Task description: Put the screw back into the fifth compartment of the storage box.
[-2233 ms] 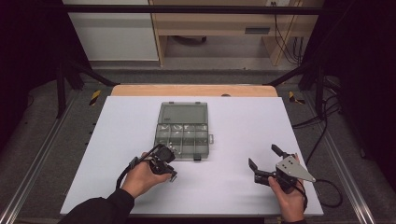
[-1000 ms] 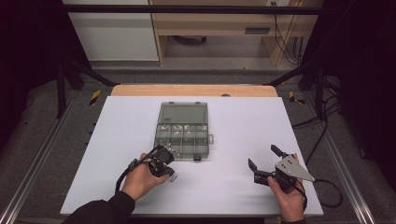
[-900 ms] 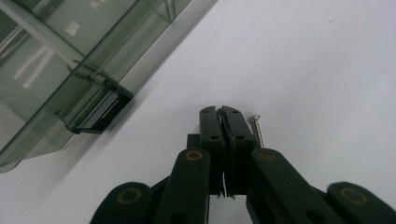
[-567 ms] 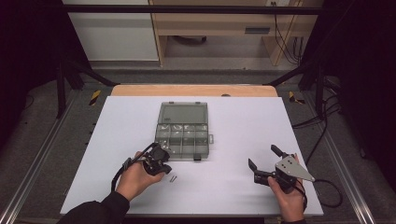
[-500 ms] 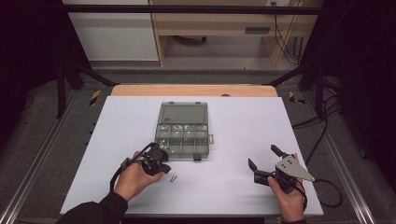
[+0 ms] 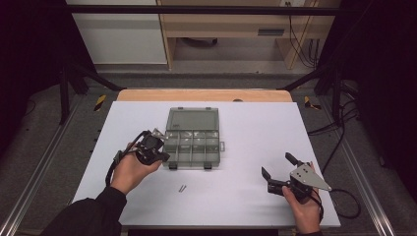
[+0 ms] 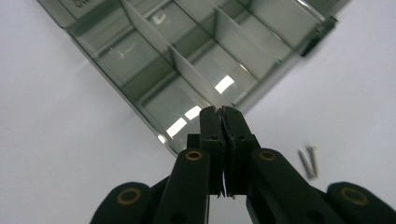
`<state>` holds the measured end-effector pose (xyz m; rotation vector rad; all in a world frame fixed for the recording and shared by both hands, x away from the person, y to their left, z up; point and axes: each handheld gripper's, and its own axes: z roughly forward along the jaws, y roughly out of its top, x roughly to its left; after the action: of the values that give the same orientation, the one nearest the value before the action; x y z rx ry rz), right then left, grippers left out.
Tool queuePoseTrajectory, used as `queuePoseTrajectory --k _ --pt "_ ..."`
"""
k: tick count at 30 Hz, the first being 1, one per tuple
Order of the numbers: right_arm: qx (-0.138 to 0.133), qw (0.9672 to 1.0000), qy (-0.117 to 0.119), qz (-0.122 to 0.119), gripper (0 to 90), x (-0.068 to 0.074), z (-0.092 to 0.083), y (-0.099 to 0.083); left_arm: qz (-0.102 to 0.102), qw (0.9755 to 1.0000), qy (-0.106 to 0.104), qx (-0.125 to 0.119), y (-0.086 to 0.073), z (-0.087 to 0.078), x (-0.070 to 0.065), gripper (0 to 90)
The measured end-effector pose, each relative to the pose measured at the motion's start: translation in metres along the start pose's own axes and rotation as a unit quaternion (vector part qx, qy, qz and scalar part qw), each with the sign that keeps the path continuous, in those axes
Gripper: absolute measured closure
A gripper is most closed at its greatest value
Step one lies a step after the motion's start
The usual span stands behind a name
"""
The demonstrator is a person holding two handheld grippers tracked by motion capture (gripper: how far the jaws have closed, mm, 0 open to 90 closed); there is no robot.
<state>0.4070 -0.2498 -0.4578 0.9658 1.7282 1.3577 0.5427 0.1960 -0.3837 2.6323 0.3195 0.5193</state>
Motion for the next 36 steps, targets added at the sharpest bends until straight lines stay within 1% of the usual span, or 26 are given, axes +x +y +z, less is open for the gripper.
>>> queuePoseTrajectory --k 1,2,3,4,5,7,9,11,12,13,15,17,19,21,23,27,31,32,35,36 --pt "0.000 1.0000 0.000 0.000 4.6 0.000 0.000 0.000 0.001 1.0000 0.000 0.003 0.000 0.002 0.003 88.4" --pt "-0.001 1.0000 0.000 0.001 4.7 0.000 0.000 0.000 -0.003 1.0000 0.006 0.003 0.001 0.003 0.003 88.4" --pt "0.000 1.0000 0.000 0.002 4.7 0.000 0.000 0.000 -0.010 0.9999 0.006 0.003 0.002 0.006 0.003 88.4" --pt "0.000 1.0000 0.001 0.002 4.7 0.000 0.000 0.000 -0.012 0.9998 0.011 0.007 0.003 0.007 0.003 88.4" --pt "0.000 1.0000 0.001 0.002 4.7 0.000 0.000 0.000 -0.011 0.9997 0.015 0.013 0.005 0.010 0.004 88.4" --pt "0.000 1.0000 0.001 0.002 4.7 0.000 0.000 0.000 -0.007 0.9997 0.019 0.017 0.007 0.014 0.005 88.4" --pt "0.001 1.0000 0.001 0.003 4.7 -0.001 0.000 -0.001 0.004 0.9992 0.028 0.027 0.008 0.018 0.008 88.3" --pt "0.000 1.0000 0.001 0.003 4.7 -0.001 0.000 -0.001 0.009 0.9991 0.029 0.028 0.008 0.021 0.012 88.3" --pt "0.001 1.0000 0.001 0.003 4.7 -0.001 0.000 -0.001 0.011 0.9991 0.033 0.027 0.007 0.021 0.013 88.2" --pt "0.000 1.0000 0.001 0.004 4.7 -0.001 0.000 -0.001 0.014 0.9988 0.043 0.022 0.007 0.020 0.014 88.1" --pt "0.001 1.0000 0.002 0.004 4.7 -0.002 0.000 -0.001 0.013 0.9984 0.055 0.002 0.008 0.015 0.013 85.7" --pt "0.002 1.0000 0.000 0.006 4.7 -0.002 0.000 -0.001 0.005 0.9976 0.067 -0.017 0.009 0.008 0.009 73.8" --pt "0.001 1.0000 0.000 0.005 4.6 -0.003 0.000 -0.002 -0.002 0.9964 0.081 -0.026 0.009 0.000 0.005 66.0" --pt "0.002 1.0000 0.000 0.006 4.6 -0.003 0.000 -0.002 -0.014 0.9957 0.085 -0.032 0.008 -0.004 0.000 60.1" --pt "0.004 1.0000 -0.001 0.006 4.6 -0.002 0.000 -0.002 -0.017 0.9953 0.090 -0.030 0.007 -0.006 -0.001 52.7" --pt "0.004 1.0000 -0.001 0.007 4.5 -0.002 0.000 -0.002 -0.016 0.9962 0.077 -0.036 0.005 -0.006 -0.004 38.3" --pt "0.003 1.0000 -0.001 0.006 4.5 -0.002 0.001 -0.002 -0.012 0.9972 0.070 -0.023 0.005 -0.003 -0.010 24.5" --pt "0.004 1.0000 -0.001 0.004 4.5 -0.002 0.001 -0.002 -0.010 0.9974 0.068 -0.023 0.005 -0.002 -0.011 20.5" --pt "0.003 1.0000 -0.003 0.004 4.5 -0.002 0.000 -0.001 -0.001 0.9980 0.061 -0.019 0.006 -0.001 -0.017 13.1" --pt "0.001 1.0000 -0.003 0.003 4.5 -0.002 -0.001 -0.001 0.002 0.9979 0.062 -0.021 0.007 -0.002 -0.020 12.7"
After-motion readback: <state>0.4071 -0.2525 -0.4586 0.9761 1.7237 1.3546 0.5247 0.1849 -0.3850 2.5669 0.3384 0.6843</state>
